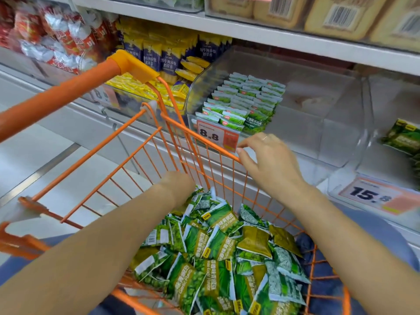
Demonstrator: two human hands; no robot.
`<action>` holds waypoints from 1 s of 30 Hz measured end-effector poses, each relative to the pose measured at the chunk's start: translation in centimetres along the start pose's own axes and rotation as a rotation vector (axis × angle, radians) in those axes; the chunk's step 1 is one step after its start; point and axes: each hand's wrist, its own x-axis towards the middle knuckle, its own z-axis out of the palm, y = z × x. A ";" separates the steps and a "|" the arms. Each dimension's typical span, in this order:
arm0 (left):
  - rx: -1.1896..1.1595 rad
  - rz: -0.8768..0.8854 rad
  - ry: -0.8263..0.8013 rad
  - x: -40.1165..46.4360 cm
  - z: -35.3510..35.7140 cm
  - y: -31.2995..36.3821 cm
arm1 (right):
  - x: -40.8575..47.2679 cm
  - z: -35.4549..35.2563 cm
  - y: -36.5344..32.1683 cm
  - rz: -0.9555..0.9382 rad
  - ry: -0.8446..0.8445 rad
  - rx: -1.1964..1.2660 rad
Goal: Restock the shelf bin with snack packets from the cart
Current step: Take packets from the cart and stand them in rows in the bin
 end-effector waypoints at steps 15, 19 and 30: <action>-1.092 0.335 0.653 -7.9 -12.3 -3.0 | -0.2 -2.8 -0.9 0.134 -0.254 1.100; -1.347 0.269 0.800 -6.2 -11.9 -1.6 | 0.0 -3.1 -0.1 0.266 -0.181 1.210; -1.761 0.091 0.847 -3.8 -9.5 -0.6 | 0.2 -2.8 0.8 0.266 -0.252 1.314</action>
